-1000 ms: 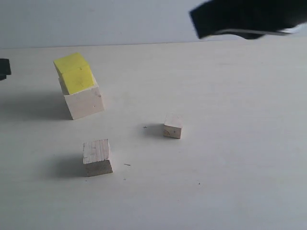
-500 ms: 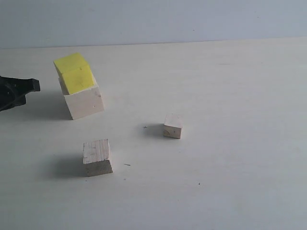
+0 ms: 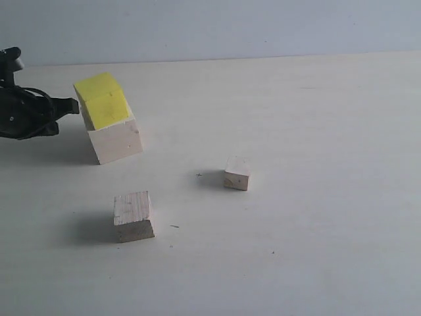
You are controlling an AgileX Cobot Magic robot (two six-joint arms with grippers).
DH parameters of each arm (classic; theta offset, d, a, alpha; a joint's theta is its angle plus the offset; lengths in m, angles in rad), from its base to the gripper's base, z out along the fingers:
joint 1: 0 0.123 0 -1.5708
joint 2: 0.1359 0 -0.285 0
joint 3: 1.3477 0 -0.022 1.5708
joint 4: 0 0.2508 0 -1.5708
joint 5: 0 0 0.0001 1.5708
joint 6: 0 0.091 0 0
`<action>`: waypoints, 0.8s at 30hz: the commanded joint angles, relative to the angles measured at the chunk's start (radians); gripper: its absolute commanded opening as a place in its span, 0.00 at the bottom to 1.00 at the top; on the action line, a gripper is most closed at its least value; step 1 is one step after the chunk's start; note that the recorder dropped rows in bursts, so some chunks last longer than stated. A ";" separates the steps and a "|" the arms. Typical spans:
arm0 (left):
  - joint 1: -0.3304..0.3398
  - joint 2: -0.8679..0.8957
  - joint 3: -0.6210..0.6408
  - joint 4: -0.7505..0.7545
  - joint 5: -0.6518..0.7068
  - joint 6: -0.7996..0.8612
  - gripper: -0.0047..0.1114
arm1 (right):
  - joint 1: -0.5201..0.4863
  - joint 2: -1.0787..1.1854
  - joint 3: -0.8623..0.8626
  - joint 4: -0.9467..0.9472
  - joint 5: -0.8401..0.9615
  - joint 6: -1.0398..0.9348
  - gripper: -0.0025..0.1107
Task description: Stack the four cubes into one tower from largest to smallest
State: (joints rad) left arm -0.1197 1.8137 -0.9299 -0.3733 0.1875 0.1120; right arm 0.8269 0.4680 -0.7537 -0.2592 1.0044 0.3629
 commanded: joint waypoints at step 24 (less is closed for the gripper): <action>-0.093 0.142 -0.073 -0.207 -0.048 0.815 0.04 | -0.002 -0.004 0.009 -0.057 -0.034 -0.001 0.02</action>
State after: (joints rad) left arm -0.1918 1.9463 -0.9957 -0.5727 0.1372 0.8793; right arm 0.8269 0.4680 -0.7495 -0.3042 0.9896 0.3629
